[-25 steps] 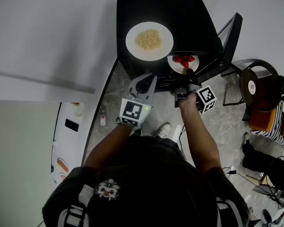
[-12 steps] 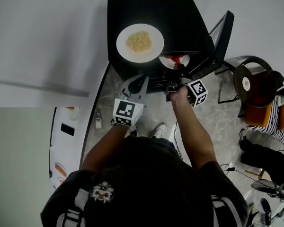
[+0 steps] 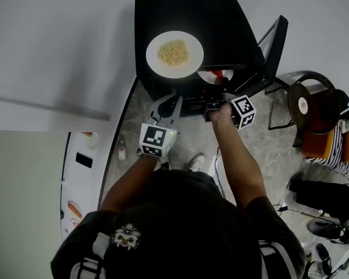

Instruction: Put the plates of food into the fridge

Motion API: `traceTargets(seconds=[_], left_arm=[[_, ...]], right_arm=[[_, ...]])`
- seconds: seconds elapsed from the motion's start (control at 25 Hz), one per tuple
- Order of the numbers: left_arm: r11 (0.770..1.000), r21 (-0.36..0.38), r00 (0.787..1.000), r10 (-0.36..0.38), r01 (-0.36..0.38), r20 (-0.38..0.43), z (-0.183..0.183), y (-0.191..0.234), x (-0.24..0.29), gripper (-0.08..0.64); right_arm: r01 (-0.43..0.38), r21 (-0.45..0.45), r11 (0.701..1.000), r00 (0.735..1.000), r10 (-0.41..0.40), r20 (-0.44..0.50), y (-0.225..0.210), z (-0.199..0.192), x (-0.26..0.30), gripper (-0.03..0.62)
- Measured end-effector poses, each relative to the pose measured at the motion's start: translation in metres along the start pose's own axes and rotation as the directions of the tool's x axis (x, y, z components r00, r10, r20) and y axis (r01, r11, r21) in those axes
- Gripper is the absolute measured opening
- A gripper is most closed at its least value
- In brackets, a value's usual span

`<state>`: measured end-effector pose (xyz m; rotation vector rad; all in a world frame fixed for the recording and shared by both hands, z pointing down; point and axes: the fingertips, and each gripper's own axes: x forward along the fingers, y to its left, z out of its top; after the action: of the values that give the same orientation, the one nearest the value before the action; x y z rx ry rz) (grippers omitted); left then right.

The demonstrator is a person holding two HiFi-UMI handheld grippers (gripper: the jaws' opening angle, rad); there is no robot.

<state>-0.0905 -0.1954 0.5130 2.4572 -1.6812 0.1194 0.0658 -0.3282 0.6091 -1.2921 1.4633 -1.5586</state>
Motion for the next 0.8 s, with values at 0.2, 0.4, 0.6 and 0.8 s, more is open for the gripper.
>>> traceTargets(seconds=[0.2, 0.4, 0.6, 0.8], left_arm=[[1.000, -0.003, 1.000, 0.005, -0.005, -0.001, -0.001, 0.002, 0.000, 0.023], [1.000, -0.002, 1.000, 0.023, -0.023, -0.001, 0.001, 0.004, -0.001, 0.023], [1.000, -0.009, 1.000, 0.014, -0.014, 0.004, 0.004, 0.002, -0.001, 0.023], [1.000, -0.011, 1.000, 0.010, -0.010, 0.019, 0.012, -0.001, -0.007, 0.023]], right_arm=[[0.003, -0.032, 0.999, 1.000, -0.002, 0.021, 0.001, 0.001, 0.003, 0.034], [-0.020, -0.123, 0.992, 1.000, 0.022, 0.014, 0.008, 0.003, -0.006, 0.106], [-0.098, -0.433, 0.896, 0.995, 0.092, -0.035, 0.033, -0.008, -0.039, 0.138], [-0.196, -0.719, 0.667, 0.979, 0.174, -0.106, 0.065, -0.023, -0.081, 0.138]])
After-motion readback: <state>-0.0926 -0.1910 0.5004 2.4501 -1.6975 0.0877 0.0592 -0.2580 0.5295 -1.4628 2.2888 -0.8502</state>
